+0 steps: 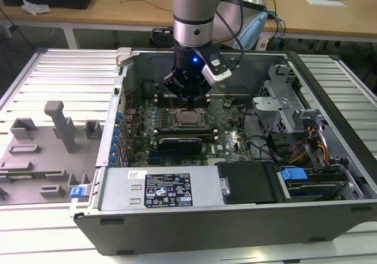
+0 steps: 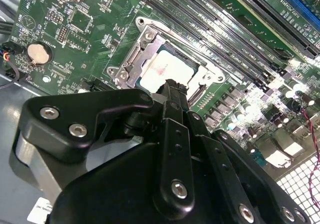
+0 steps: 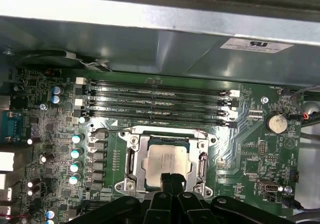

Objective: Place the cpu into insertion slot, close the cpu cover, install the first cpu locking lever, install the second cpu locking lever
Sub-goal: 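Close the cpu cover, then install the first cpu locking lever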

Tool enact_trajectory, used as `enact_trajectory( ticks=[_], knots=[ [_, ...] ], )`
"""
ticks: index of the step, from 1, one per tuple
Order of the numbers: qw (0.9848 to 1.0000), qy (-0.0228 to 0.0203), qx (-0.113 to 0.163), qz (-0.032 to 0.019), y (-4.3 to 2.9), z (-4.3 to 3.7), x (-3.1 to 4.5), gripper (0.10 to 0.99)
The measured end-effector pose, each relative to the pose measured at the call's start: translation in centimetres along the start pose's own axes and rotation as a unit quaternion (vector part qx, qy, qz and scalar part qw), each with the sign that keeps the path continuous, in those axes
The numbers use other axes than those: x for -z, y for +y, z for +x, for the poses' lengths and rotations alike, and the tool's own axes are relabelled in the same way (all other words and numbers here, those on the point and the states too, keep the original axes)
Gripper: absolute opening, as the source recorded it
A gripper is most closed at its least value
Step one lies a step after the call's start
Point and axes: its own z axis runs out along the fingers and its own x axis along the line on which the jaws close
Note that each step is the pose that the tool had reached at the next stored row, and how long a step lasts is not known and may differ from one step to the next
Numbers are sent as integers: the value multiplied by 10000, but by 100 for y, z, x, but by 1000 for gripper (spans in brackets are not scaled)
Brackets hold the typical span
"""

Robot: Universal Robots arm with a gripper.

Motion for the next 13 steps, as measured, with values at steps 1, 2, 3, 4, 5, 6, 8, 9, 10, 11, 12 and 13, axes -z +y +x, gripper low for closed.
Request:
enact_trajectory(
  ticks=[1, 2, 3, 4, 5, 6, 8, 9, 10, 11, 12, 13],
  knots=[
    [10000, 0, 0, 0, 0, 0, 0, 106],
    [10000, 0, 0, 0, 0, 0, 0, 106],
    [10000, 0, 0, 0, 0, 0, 1, 106],
    [10000, 0, 0, 0, 0, 0, 1, 106],
    [10000, 0, 0, 0, 0, 0, 1, 106],
    [10000, 0, 0, 0, 0, 0, 1, 106],
    [10000, 0, 0, 0, 0, 0, 3, 106],
    [10000, 0, 0, 0, 0, 0, 3, 106],
    [10000, 0, 0, 0, 0, 0, 4, 106],
    [10000, 0, 0, 0, 0, 0, 4, 106],
    [10000, 0, 0, 0, 0, 0, 4, 106],
    [10000, 0, 0, 0, 0, 0, 4, 106]
  ],
)
